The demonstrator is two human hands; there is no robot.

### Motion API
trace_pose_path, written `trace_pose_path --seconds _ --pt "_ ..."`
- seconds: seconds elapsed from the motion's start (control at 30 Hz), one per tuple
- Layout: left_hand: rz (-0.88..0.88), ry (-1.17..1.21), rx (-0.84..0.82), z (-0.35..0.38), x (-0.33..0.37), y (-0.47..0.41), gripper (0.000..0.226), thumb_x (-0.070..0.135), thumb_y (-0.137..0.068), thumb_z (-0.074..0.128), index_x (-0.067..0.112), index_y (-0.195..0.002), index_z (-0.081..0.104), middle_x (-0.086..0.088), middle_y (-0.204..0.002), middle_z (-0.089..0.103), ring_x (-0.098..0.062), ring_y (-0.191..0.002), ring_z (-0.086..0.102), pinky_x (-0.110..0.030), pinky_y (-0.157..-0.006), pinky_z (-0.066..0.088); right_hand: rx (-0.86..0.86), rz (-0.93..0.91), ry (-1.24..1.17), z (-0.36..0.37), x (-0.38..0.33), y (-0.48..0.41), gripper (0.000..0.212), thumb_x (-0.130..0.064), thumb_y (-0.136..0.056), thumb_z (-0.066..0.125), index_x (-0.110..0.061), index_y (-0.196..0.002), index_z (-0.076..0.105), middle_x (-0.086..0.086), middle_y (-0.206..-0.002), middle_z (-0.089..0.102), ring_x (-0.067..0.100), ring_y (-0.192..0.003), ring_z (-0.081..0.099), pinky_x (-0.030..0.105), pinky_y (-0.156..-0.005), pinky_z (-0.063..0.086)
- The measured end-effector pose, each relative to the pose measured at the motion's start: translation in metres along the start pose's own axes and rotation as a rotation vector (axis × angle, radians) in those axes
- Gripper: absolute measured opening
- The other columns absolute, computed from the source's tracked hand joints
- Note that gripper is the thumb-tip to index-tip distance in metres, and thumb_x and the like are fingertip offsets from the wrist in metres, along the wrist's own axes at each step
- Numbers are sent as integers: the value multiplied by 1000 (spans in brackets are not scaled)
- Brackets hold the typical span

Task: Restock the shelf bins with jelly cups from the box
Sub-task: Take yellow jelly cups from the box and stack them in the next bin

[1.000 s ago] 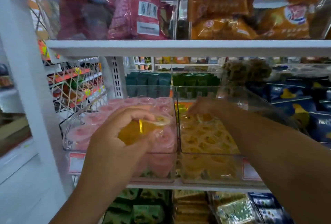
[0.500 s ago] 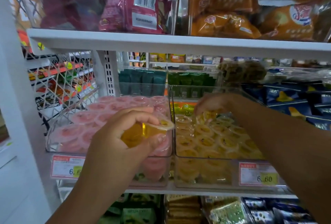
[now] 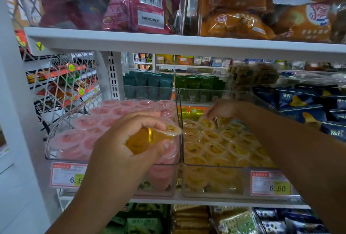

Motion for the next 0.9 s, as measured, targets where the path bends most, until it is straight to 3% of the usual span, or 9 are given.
trace_pose_path --seconds 0.1,0.23,0.33,0.4,0.5,0.6,0.7,0.8,0.9 --pt "16 -43 4 -1 2 1 32 26 -69 79 46 -90 65 36 -103 61 13 -97 57 -17 -75 39 -17 5 53 2 -2 3 19 -28 -91 64 -20 -106 73 -4 -102 68 14 -99 60 28 -83 45" --pt "16 -29 3 -1 2 2 27 34 -67 76 46 -89 65 35 -103 62 13 -98 56 -16 -77 39 -87 42 87 1 -1 14 23 -26 -91 63 -8 -92 76 -21 -65 64 -1 -71 56 21 -66 45" --pt "17 -28 -3 1 2 2 30 26 -70 80 45 -89 66 35 -104 62 13 -100 56 -9 -76 39 -91 48 174 2 2 11 28 -33 -91 62 -13 -78 76 -12 -87 66 6 -78 61 26 -66 49" --pt "19 -29 -13 5 2 3 32 22 -70 80 45 -88 66 34 -105 62 12 -101 56 -8 -75 38 -66 54 198 4 2 8 22 -34 -91 63 -16 -87 74 1 -99 67 17 -82 67 26 -62 52" --pt "28 -19 -23 7 4 6 31 23 -71 79 45 -88 66 35 -105 62 13 -102 56 -10 -77 38 -40 -1 165 8 -6 12 18 -30 -93 61 -23 -107 70 -8 -83 60 12 -78 61 23 -58 50" --pt "29 -19 -19 5 2 7 28 22 -71 79 43 -86 68 35 -105 62 15 -103 55 -3 -74 38 -99 -8 152 10 -5 17 18 -31 -93 60 -26 -106 71 -10 -82 62 16 -92 62 30 -81 54" --pt "41 -36 -7 3 1 7 26 19 -71 80 40 -80 68 34 -103 63 15 -101 55 4 -73 36 6 -39 88 -8 -9 27 27 -27 -97 54 -16 -118 66 -3 -99 64 10 -82 60 26 -73 50" --pt "46 -33 -7 4 0 5 27 23 -70 84 41 -82 68 31 -102 63 12 -99 57 -5 -72 42 93 -24 -59 -25 -9 33 36 -18 -99 48 5 -125 57 26 -126 57 39 -106 59 45 -88 50" --pt "57 -18 -15 9 2 5 25 38 -67 77 45 -88 66 30 -103 64 10 -100 58 -15 -76 41 81 16 -216 -22 5 31 33 -9 -92 55 -7 -124 59 20 -133 52 36 -116 54 47 -102 45"
Point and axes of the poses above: each hand's wrist, its own y-axis away from the middle knuckle, its own z-axis out of the palm, x = y × z, the point moved 8 cm from there along -y, towards the middle knuckle
